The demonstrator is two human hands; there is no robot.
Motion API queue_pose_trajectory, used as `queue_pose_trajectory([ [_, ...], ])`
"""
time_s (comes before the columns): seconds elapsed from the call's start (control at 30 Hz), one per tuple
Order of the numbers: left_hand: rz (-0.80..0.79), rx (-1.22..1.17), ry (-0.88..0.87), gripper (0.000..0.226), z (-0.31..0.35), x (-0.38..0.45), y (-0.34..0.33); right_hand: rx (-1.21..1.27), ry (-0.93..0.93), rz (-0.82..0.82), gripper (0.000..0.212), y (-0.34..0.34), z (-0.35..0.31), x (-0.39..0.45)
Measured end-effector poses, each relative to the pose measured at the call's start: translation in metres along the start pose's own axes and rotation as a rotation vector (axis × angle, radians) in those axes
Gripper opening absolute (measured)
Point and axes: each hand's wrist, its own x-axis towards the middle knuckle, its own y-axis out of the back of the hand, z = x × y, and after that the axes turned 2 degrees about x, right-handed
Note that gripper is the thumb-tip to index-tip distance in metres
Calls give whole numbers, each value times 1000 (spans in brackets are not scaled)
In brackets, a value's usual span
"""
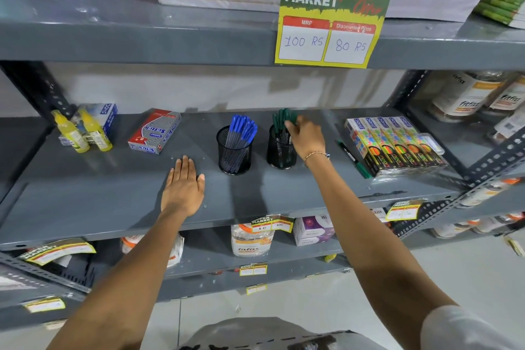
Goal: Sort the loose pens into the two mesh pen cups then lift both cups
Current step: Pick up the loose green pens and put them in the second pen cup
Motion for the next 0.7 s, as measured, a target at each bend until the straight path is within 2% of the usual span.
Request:
queue_pose_trajectory([
  [0.1,-2,2,5,61,0,0,0,14,-36,4,45,-4,3,3],
  [0.23,1,2,1,61,0,0,0,66,-106,137,31,11,21,5],
  [0.37,-1,12,5,61,1,0,1,-150,-403,238,26,32,65,-5],
  [0.5,0,6,2,60,2,-2,2,-292,-664,179,29,45,106,-26],
  [0.7,-12,18,5,60,3,-2,4,-337,-716,128,31,44,111,-39],
])
